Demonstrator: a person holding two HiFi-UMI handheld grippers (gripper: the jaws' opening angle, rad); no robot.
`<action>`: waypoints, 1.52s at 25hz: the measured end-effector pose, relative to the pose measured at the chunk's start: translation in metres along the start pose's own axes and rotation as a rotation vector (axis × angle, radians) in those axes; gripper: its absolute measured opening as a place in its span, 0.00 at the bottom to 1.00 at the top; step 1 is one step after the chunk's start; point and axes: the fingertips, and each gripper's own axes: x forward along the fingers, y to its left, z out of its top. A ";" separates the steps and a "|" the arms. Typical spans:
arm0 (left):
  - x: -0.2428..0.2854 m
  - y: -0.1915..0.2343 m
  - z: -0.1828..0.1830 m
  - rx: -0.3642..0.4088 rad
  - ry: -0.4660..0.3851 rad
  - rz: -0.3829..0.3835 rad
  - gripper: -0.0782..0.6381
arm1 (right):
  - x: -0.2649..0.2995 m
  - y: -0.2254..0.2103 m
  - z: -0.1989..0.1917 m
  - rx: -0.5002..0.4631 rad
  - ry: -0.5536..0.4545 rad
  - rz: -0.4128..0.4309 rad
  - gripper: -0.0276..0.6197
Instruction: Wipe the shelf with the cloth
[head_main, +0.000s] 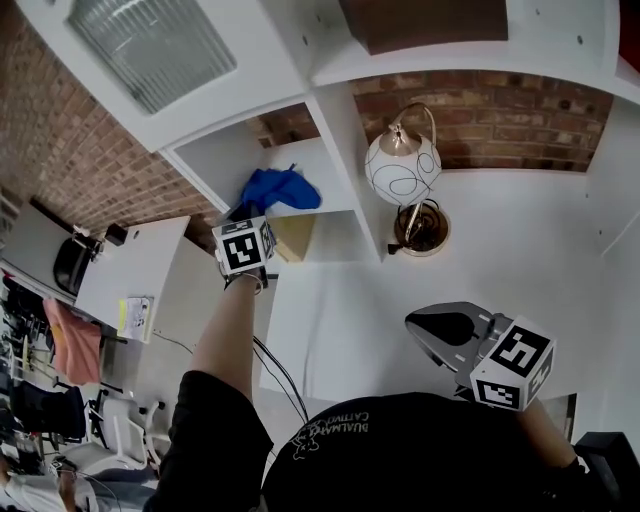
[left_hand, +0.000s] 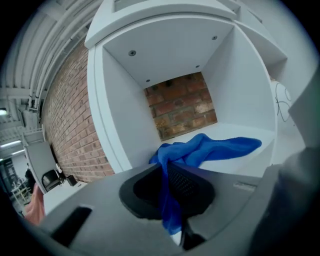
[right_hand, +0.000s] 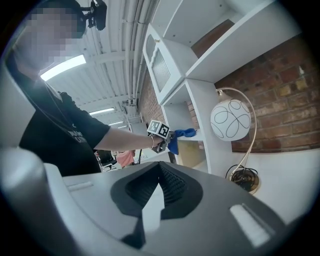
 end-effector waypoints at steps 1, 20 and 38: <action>0.000 -0.003 0.001 0.013 -0.006 -0.001 0.15 | -0.002 -0.002 0.001 0.004 -0.006 -0.005 0.06; -0.013 -0.064 0.018 0.086 -0.072 -0.107 0.14 | -0.003 -0.009 0.003 0.009 -0.016 -0.008 0.06; -0.031 -0.148 0.041 0.145 -0.125 -0.277 0.14 | -0.015 -0.005 0.000 0.020 -0.038 -0.034 0.05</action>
